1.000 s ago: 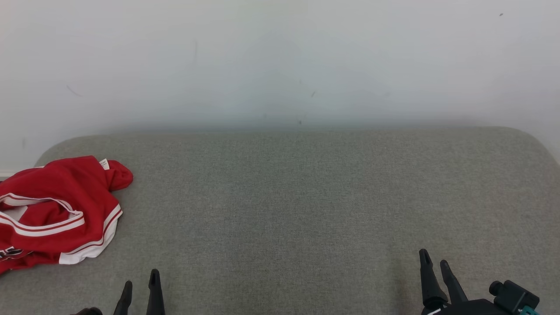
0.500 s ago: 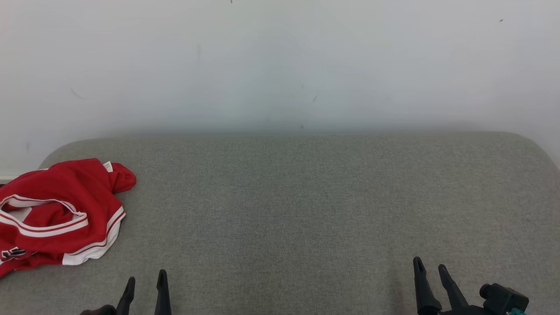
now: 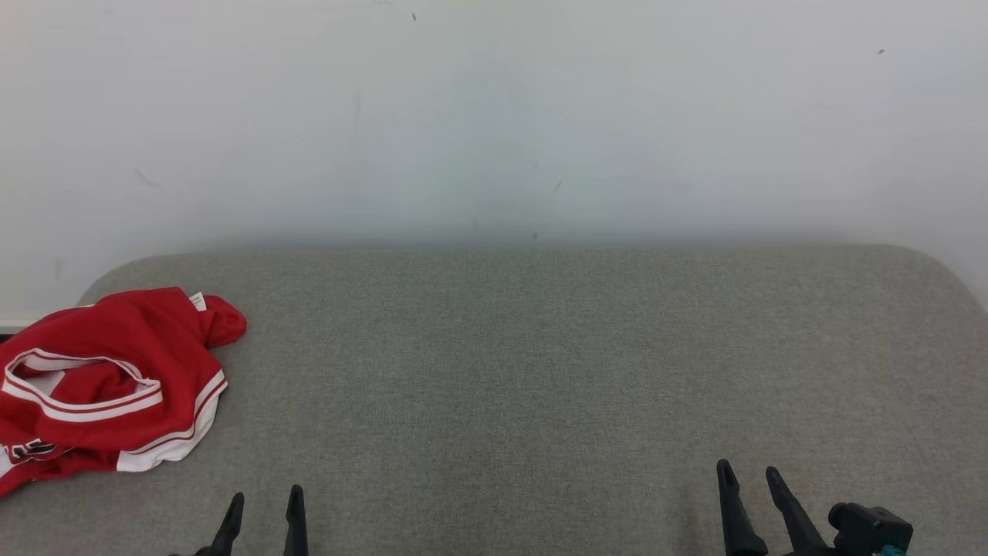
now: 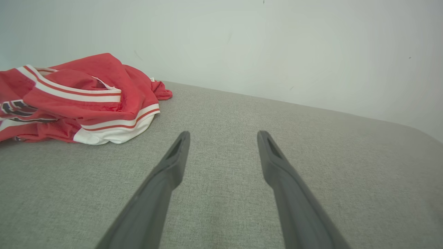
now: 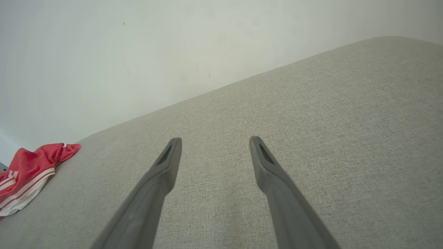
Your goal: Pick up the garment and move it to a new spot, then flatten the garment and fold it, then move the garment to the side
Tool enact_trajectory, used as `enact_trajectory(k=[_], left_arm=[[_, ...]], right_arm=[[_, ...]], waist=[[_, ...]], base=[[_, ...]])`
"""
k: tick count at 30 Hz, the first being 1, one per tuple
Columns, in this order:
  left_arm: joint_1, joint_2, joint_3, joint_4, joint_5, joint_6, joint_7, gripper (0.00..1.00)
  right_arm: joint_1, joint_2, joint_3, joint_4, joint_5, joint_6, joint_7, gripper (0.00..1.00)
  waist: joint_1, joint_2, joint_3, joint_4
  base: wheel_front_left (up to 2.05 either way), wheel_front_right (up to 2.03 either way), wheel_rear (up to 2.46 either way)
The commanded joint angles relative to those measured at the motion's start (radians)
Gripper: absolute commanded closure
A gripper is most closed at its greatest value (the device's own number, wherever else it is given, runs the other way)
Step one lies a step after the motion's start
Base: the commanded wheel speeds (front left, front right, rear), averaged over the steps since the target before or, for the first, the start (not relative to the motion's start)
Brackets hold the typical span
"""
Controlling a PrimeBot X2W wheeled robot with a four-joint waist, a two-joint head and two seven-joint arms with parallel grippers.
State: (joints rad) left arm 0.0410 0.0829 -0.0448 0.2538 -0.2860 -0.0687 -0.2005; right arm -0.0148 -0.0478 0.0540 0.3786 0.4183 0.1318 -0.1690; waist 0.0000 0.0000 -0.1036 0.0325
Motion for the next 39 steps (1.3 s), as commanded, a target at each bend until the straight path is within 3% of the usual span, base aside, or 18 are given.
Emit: enact_trajectory(k=[1, 21, 32, 39], left_arm=[[0.007, 0.007, 0.0, -0.007, 0.02, 0.005, -0.007, 0.0], [-0.012, 0.005, 0.001, 0.034, 0.148, -0.009, -0.047, 0.0], [-0.039, -0.009, 0.025, 0.07, 0.166, -0.027, -0.067, 0.0], [-0.039, -0.015, 0.039, 0.062, 0.158, -0.033, -0.066, 0.0]], right_arm=[[0.011, -0.003, 0.003, -0.001, -0.017, -0.002, -0.009, 0.0], [0.016, -0.004, 0.004, 0.019, -0.145, -0.002, -0.029, 0.0], [0.0, -0.004, 0.006, 0.029, -0.218, -0.002, -0.048, 0.0], [-0.003, -0.004, 0.007, 0.033, -0.207, -0.002, -0.051, 0.0]], waist=[[0.0, 0.0, -0.001, 0.0], [0.0, 0.0, -0.012, 0.0], [0.0, 0.0, 0.014, 0.006], [0.0, 0.0, 0.021, 0.006]], base=[[0.0, 0.0, 0.0], [0.0, 0.0, 0.0], [0.0, 0.0, 0.0], [0.0, 0.0, 0.0]])
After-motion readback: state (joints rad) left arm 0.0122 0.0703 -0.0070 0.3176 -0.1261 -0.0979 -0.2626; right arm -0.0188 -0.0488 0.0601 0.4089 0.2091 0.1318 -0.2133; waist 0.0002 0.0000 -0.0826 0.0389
